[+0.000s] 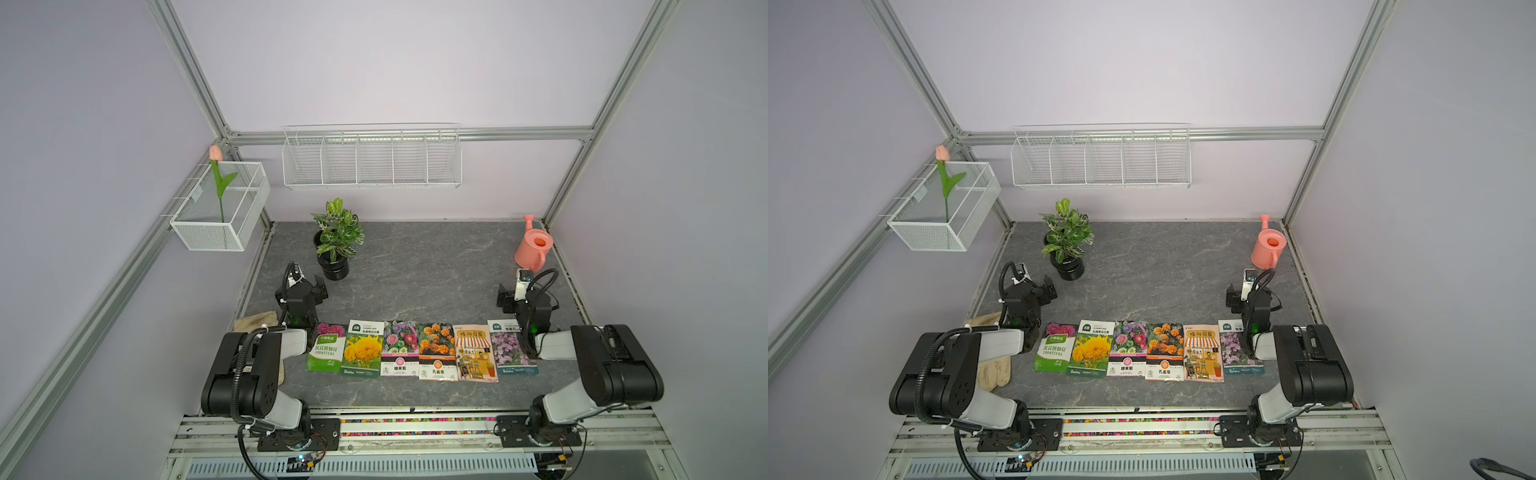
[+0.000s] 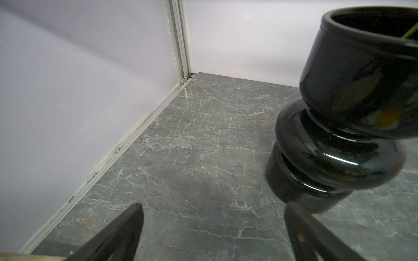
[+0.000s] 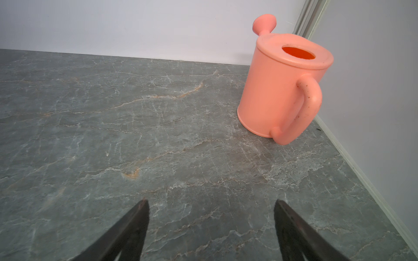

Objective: Arrange the seed packets in a row
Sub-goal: Reset both arms

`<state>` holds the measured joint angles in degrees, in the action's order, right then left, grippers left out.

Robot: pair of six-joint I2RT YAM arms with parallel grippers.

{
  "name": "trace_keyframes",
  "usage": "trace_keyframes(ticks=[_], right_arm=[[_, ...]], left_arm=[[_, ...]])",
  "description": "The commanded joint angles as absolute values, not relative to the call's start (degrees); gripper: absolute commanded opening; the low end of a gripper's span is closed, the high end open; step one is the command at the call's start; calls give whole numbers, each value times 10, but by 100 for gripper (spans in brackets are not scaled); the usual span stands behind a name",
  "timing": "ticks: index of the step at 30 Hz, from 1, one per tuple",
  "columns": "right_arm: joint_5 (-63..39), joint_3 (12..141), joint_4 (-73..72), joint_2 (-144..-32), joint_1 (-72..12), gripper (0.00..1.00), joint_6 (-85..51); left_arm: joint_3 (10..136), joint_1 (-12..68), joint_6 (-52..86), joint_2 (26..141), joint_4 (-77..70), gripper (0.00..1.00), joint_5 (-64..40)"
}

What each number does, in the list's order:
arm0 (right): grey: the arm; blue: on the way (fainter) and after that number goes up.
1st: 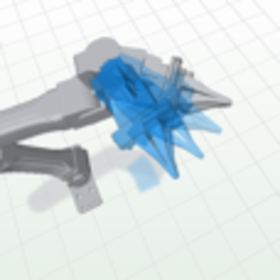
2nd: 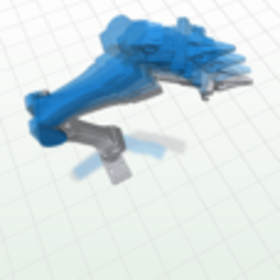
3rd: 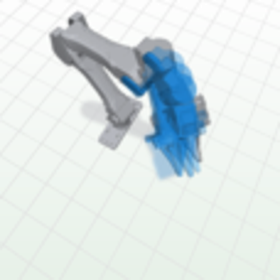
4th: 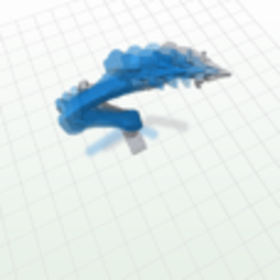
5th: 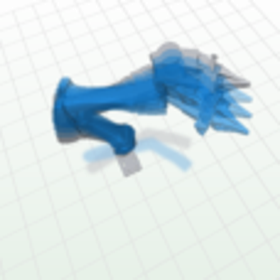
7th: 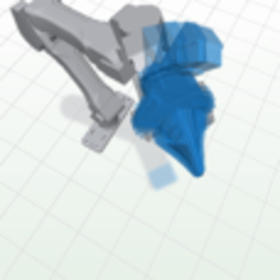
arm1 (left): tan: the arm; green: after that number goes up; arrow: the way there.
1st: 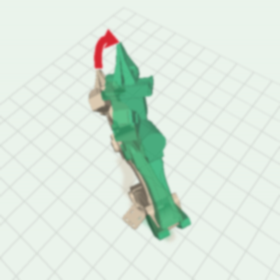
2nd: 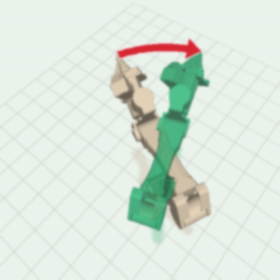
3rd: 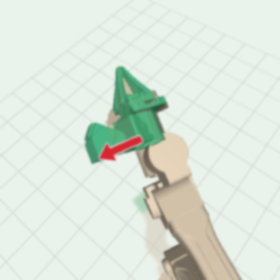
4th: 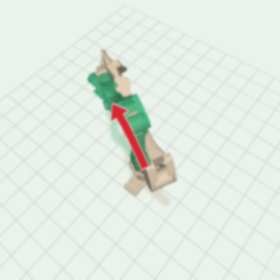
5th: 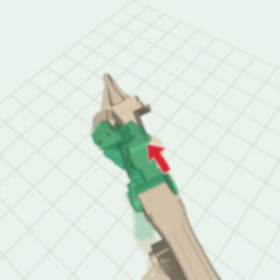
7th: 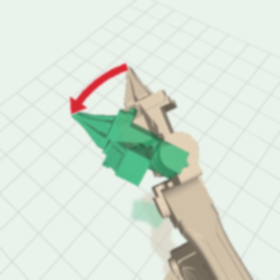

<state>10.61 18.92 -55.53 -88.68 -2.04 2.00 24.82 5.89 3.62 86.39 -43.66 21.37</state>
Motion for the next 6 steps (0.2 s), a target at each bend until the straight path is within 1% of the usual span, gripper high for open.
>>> trace_keyframes(ticks=[1, 6], right_arm=[[98, 196, -566, -891, -23, 88, 32], [100, 189, -577, -890, -23, 88, 33]], left_arm=[[242, 55, 31, 869, -452, 100, 211], [242, 55, 31, 869, -452, 100, 212]])
